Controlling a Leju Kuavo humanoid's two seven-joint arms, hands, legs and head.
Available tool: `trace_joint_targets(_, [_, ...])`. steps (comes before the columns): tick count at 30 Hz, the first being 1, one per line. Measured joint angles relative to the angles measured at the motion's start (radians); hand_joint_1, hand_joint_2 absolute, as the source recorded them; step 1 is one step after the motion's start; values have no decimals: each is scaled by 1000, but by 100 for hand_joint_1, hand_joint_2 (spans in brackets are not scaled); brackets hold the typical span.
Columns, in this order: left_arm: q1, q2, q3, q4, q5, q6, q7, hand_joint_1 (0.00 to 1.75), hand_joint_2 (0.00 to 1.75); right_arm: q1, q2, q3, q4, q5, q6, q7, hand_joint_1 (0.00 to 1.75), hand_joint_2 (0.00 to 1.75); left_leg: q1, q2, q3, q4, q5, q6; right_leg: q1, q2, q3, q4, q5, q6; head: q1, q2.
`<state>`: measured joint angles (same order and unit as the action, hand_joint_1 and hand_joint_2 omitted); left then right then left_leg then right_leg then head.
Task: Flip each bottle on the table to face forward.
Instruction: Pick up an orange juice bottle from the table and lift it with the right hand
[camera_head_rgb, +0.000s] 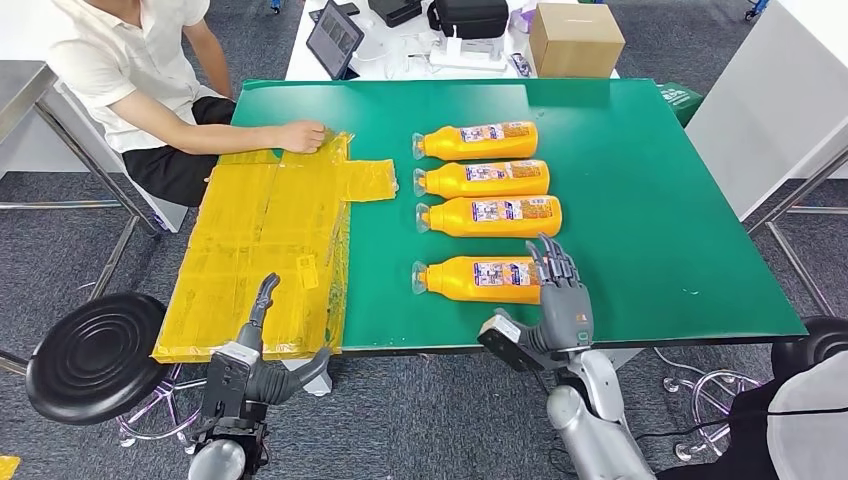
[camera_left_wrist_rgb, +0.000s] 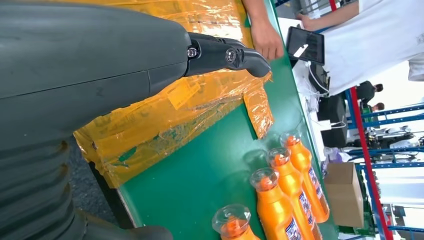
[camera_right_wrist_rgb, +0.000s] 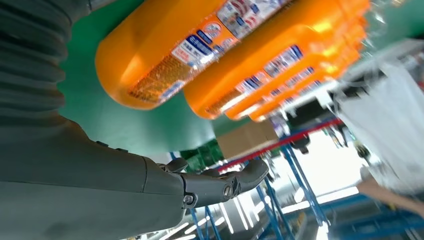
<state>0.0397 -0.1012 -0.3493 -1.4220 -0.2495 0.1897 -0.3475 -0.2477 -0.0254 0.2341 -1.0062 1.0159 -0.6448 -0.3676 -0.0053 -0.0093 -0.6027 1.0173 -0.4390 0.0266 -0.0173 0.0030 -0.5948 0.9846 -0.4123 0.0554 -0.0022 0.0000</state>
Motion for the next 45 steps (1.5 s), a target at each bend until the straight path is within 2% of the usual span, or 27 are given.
trace_joint_targets(5, [-6, -7, 0, 6, -9, -8, 14, 0, 175, -62, -27, 40, 86, 77, 24, 97, 0, 0, 0, 0, 0, 0, 0, 0, 0, 0, 0, 0, 0, 0, 0, 0])
trace_joint_targets(12, [-6, -12, 0, 9, -13, -10, 15, 0, 175, -94, -40, 63, 147, 85, 36, 113, 0, 0, 0, 0, 0, 0, 0, 0, 0, 0, 0, 0, 0, 0, 0, 0])
trace_joint_targets(16, [-6, -14, 0, 9, -13, -10, 18, 0, 175, -102, -46, 71, 164, 116, 42, 161, 0, 175, 0, 0, 0, 0, 0, 0, 0, 0, 0, 0, 0, 0, 0, 0])
trace_joint_targets(19, [-5, -16, 0, 9, -19, -12, 28, 0, 175, -113, -49, 74, 181, 142, 74, 221, 0, 175, 0, 0, 0, 0, 0, 0, 0, 0, 0, 0, 0, 0, 0, 0])
trace_joint_targets(24, [2, -17, -2, 9, -24, -19, 45, 0, 175, -151, -49, 83, 223, 159, 204, 292, 0, 175, 0, 0, 0, 0, 0, 0, 0, 0, 0, 0, 0, 0, 0, 0])
trace_joint_targets(28, [8, -22, -2, 9, -16, -38, 63, 0, 175, -209, -54, 116, 259, 221, 300, 385, 0, 175, 0, 0, 0, 0, 0, 0, 0, 0, 0, 0, 0, 0, 0, 0])
trace_joint_targets(33, [17, -29, 0, 9, -3, -52, 80, 0, 175, -261, -63, 169, 275, 324, 336, 502, 0, 175, 0, -1, 0, 0, 0, 0, 0, -1, 0, 0, 0, 0, 0, 0])
trace_joint_targets(36, [24, -33, 1, 9, 2, -56, 85, 0, 175, -272, -72, 189, 274, 354, 342, 523, 0, 175, 0, -1, 0, 0, 0, 0, 0, -1, 1, 0, 0, 0, 0, 0])
trace_joint_targets(45, [25, -38, 1, 9, 4, -62, 86, 0, 175, -279, -86, 202, 274, 355, 343, 519, 0, 175, 0, -1, 0, 0, 0, 0, 0, -1, 0, 0, 0, 0, 0, 0])
